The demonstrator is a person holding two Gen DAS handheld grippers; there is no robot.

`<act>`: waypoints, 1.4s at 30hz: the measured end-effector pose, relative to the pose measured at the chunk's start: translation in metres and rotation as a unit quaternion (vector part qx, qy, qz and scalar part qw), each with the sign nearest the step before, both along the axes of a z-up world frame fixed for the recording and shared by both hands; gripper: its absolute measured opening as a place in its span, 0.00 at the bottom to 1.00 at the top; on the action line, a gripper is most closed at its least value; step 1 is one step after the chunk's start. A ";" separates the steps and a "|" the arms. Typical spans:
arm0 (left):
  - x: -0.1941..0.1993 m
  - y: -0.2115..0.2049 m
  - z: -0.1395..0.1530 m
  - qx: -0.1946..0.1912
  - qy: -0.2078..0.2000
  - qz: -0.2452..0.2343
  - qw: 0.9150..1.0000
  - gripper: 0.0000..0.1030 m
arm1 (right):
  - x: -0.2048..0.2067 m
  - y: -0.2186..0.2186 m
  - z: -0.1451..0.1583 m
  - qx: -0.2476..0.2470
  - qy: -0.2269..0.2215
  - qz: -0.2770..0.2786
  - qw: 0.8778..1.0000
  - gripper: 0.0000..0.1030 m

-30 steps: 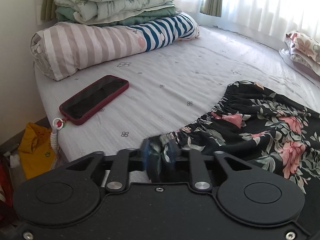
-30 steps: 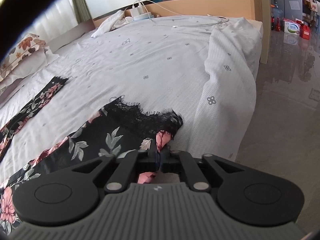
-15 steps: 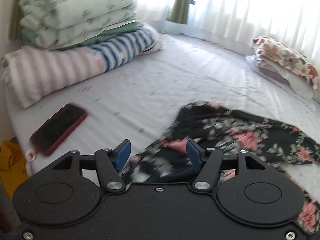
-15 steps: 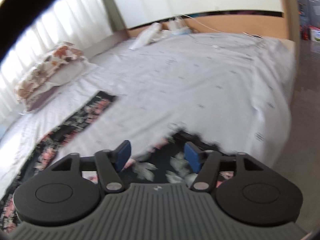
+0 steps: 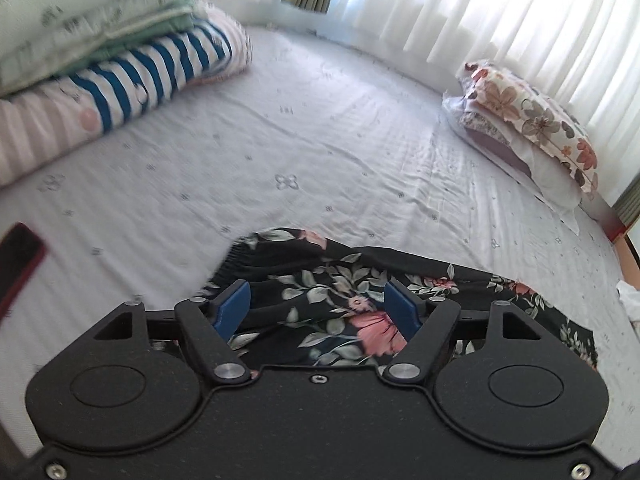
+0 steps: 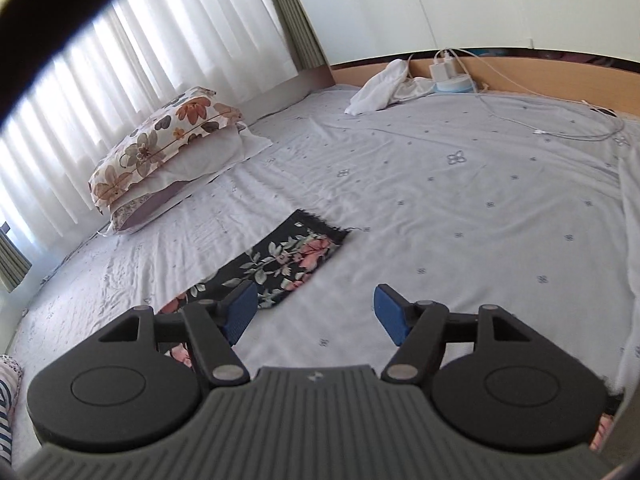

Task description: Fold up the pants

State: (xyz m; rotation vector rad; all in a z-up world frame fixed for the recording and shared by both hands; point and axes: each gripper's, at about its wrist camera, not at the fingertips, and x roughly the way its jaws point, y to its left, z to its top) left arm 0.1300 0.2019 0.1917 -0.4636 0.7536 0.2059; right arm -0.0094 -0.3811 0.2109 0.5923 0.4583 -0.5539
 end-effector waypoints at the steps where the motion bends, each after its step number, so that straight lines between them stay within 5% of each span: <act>1: 0.013 0.000 -0.006 -0.006 0.009 0.001 1.000 0.71 | 0.020 -0.002 0.001 0.006 0.002 0.005 1.000 0.76; 7: 0.089 0.008 -0.055 -0.037 0.082 0.032 0.995 0.71 | 0.079 -0.007 -0.003 0.015 0.020 0.015 1.000 0.76; 13: 0.151 0.017 -0.105 -0.102 0.101 0.052 0.988 0.74 | 0.158 -0.007 -0.024 0.022 0.056 0.028 0.998 0.73; 17: 0.183 0.016 -0.139 -0.095 0.123 0.075 0.985 0.74 | 0.224 -0.009 -0.058 0.079 0.065 0.041 0.994 0.68; 25: 0.204 0.029 -0.170 -0.154 0.068 0.116 0.979 0.89 | 0.298 -0.017 -0.105 0.120 0.060 0.027 0.991 0.68; 29: 0.215 0.028 -0.177 -0.143 0.072 0.141 0.977 0.89 | 0.324 -0.023 -0.127 0.138 0.042 0.018 0.989 0.68; 31: 0.219 0.019 -0.176 -0.111 0.080 0.150 0.979 0.80 | 0.332 -0.025 -0.136 0.138 0.045 0.013 0.989 0.67; 33: 0.221 0.008 -0.174 -0.061 0.093 0.165 0.980 0.33 | 0.338 -0.028 -0.144 0.144 0.045 0.012 0.988 0.68; 35: 0.220 0.005 -0.177 -0.046 0.090 0.163 0.981 0.04 | 0.341 -0.032 -0.149 0.149 0.041 0.010 0.988 0.68; 42: 0.190 0.021 -0.169 -0.118 0.033 0.150 0.981 0.00 | 0.346 -0.046 -0.158 0.151 0.039 -0.004 0.988 0.68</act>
